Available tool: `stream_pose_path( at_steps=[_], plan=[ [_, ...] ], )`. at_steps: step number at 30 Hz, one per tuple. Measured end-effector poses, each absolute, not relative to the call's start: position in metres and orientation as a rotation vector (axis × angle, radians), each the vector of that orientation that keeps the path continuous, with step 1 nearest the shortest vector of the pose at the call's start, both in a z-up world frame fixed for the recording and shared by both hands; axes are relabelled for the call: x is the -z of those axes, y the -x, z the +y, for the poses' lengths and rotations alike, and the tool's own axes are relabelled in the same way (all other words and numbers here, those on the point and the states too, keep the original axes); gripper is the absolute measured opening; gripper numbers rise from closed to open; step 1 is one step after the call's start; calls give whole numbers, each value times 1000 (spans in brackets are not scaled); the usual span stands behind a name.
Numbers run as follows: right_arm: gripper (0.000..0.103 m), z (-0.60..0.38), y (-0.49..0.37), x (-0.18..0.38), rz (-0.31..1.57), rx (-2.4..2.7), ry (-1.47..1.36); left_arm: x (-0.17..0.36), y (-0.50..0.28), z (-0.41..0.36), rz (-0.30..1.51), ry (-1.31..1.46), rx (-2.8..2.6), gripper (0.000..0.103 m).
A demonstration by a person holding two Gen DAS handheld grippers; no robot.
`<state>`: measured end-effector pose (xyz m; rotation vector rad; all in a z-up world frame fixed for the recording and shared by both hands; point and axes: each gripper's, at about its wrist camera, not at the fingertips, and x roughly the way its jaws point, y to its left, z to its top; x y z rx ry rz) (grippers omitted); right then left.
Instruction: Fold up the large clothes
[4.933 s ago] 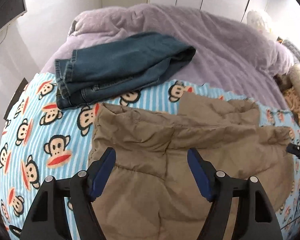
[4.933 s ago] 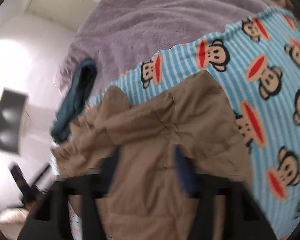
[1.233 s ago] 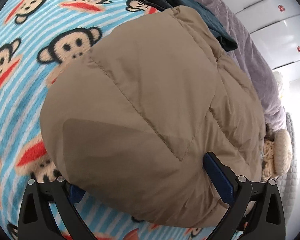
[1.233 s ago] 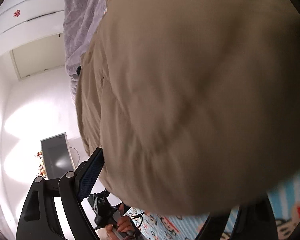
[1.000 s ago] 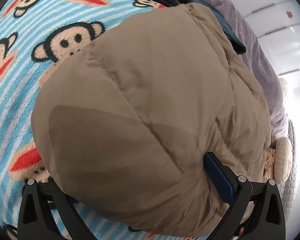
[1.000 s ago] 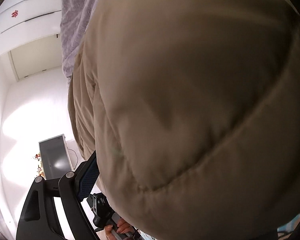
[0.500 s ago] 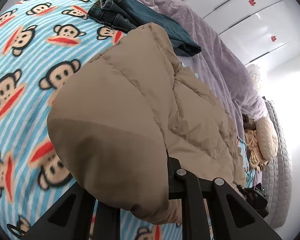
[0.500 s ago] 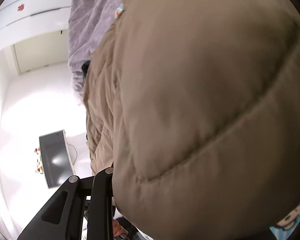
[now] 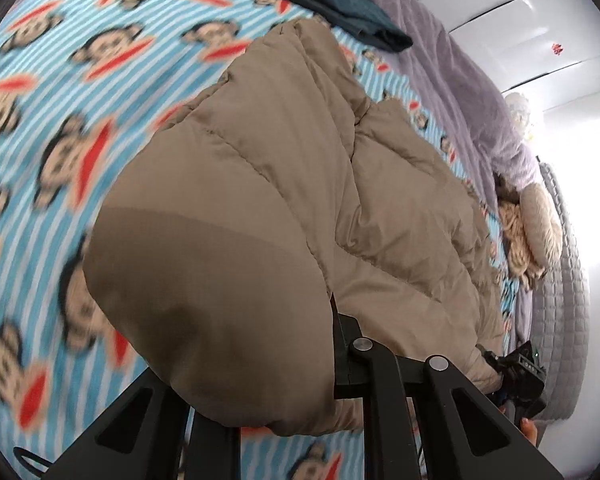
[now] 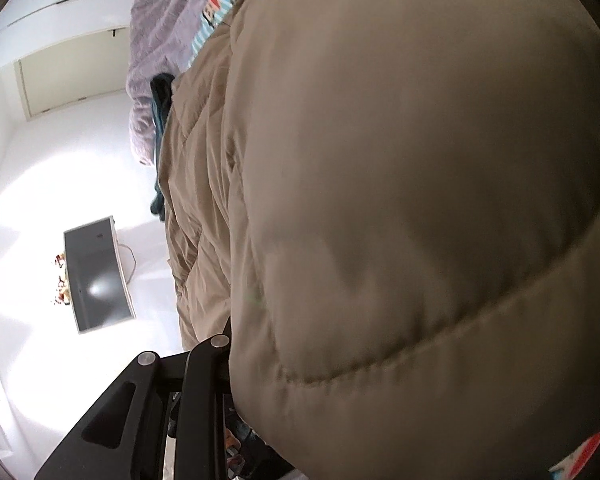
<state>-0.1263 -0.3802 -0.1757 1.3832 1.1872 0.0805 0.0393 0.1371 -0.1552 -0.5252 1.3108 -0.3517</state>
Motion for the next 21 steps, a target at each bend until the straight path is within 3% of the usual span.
stream_pose_path(
  at_steps=[5,9,11,12,13,15,21],
  plan=[
    [32,-373,161,188,1243,-67,-1372,171,6,150,1366,517,341,19],
    [44,-373,163,195,1267,-23,-1375,176,19,152,1386,524,311,21],
    [50,-372,156,186,1295,-6,-1343,171,21,153,1408,479,264,39],
    [58,-371,155,182,1323,1,-1314,167,23,154,1421,436,231,58],
    [70,-370,155,178,1344,0,-1289,160,25,156,1417,402,210,62],
    [83,-368,154,163,1385,-16,-1212,148,32,161,1415,369,218,62],
    [83,-343,138,107,1490,-270,-971,100,41,189,1386,309,290,62]
  ],
)
